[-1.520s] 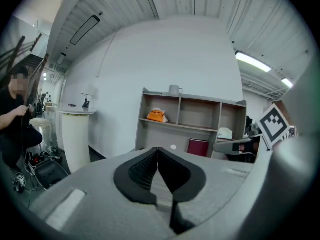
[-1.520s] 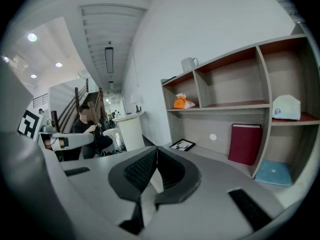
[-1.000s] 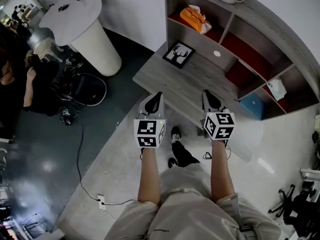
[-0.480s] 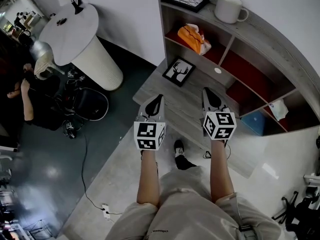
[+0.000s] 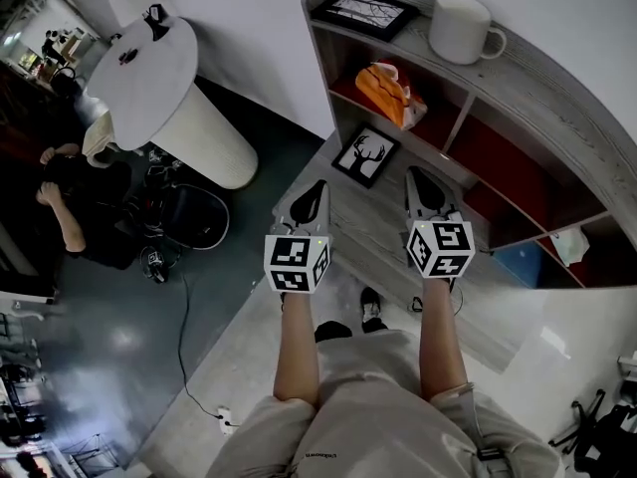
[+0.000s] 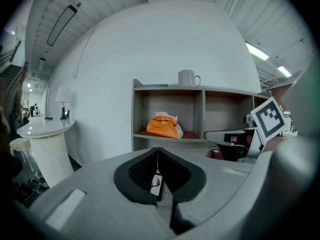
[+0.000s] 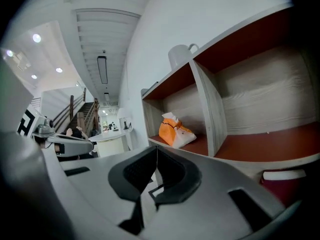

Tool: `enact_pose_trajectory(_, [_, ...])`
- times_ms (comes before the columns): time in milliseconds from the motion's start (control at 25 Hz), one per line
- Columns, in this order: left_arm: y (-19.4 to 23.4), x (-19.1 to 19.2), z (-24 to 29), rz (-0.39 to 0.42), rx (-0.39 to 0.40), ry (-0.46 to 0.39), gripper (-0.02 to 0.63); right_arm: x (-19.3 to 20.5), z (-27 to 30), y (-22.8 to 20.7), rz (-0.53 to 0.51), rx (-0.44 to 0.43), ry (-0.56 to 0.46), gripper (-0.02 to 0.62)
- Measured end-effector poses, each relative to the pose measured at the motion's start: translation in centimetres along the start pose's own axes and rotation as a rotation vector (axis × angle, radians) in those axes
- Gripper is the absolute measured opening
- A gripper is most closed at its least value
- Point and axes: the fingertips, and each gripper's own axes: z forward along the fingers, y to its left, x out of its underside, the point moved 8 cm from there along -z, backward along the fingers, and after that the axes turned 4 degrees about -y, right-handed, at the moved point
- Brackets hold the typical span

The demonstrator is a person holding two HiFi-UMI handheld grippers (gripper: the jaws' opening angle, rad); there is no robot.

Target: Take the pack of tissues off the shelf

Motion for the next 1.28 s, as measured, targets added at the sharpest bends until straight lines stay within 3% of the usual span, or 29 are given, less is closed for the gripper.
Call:
enact_pose_trajectory(160, [0.5, 0.0, 1.3, -0.004, -0.004, -0.006, 0.011, 0.0, 1.3, -0.5, -0.003, 0.002, -0.002, 0.017])
enact_pose_trajectory(440, [1.3, -0.5, 4.8, -0.010, 0.062, -0.027, 0.011, -0.6, 3.7, -0.1, -0.022, 0.020, -0.007, 0.017])
enact_pose_trajectory(960, [4.3, -1.8, 11.6, -0.009, 0.231, -0.044, 0.011, -3.0, 8.1, -0.7, -0.074, 0.189, -0.027, 0.018])
enact_pose_trajectory(1280, [7.6, -2.0, 15.2, -0.010, 0.272, -0.024, 0.011, -3.9, 11.4, -1.3, -0.118, 0.267, -0.010, 0.124])
